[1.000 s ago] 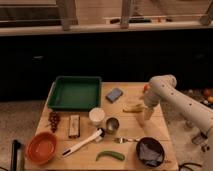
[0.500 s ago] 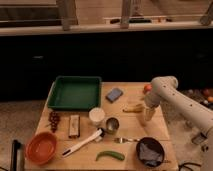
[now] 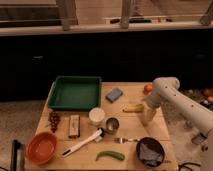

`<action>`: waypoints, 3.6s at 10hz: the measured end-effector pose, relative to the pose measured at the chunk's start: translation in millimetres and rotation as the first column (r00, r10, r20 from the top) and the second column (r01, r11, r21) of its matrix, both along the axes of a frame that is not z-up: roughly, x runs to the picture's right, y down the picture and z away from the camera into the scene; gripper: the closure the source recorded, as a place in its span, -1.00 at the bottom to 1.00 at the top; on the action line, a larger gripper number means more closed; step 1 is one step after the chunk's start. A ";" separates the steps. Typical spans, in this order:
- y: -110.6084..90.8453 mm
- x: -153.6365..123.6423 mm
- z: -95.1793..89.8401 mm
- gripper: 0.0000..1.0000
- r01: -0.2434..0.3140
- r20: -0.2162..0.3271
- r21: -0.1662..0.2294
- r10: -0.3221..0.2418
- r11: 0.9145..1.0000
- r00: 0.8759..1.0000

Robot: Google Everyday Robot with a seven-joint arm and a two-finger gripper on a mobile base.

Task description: Place banana in tray

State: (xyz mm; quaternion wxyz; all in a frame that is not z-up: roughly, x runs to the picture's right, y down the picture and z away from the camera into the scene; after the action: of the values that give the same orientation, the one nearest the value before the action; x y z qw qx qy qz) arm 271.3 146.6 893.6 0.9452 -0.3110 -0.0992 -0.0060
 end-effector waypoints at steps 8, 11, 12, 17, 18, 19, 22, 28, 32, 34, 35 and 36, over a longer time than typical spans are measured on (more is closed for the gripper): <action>3.6 7.3 5.3 -0.60 -0.005 0.009 -0.007 0.005 1.000 1.000; 3.9 6.0 7.3 -0.60 -0.004 0.015 -0.011 0.005 1.000 1.000; 4.0 7.5 7.1 -0.60 -0.007 0.014 -0.012 0.007 1.000 1.000; 3.8 12.9 5.7 -0.39 -0.013 0.015 -0.019 0.014 1.000 1.000; 4.4 14.2 5.3 -0.26 -0.014 0.015 -0.020 0.014 1.000 1.000; 4.8 16.6 4.3 -0.02 -0.016 0.014 -0.020 0.016 1.000 1.000; 6.3 19.9 4.3 0.08 -0.019 0.014 -0.026 0.020 0.999 1.000; -24.9 17.4 -36.5 0.95 0.028 0.039 0.017 -0.029 0.999 0.999; -24.3 12.7 -34.0 0.38 0.008 0.033 0.010 -0.009 1.000 0.999; -24.1 3.9 -35.3 -0.07 0.007 0.033 0.006 -0.007 1.000 0.999; -25.2 -1.6 -35.4 -0.21 0.009 0.037 0.007 -0.009 1.000 0.999; -26.2 -7.2 -35.7 -0.42 0.008 0.040 0.008 -0.009 1.000 0.999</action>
State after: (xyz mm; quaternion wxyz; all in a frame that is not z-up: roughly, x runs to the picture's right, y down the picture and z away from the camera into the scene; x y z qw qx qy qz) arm 264.1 120.5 857.8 0.9442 -0.3074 -0.1169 -0.0167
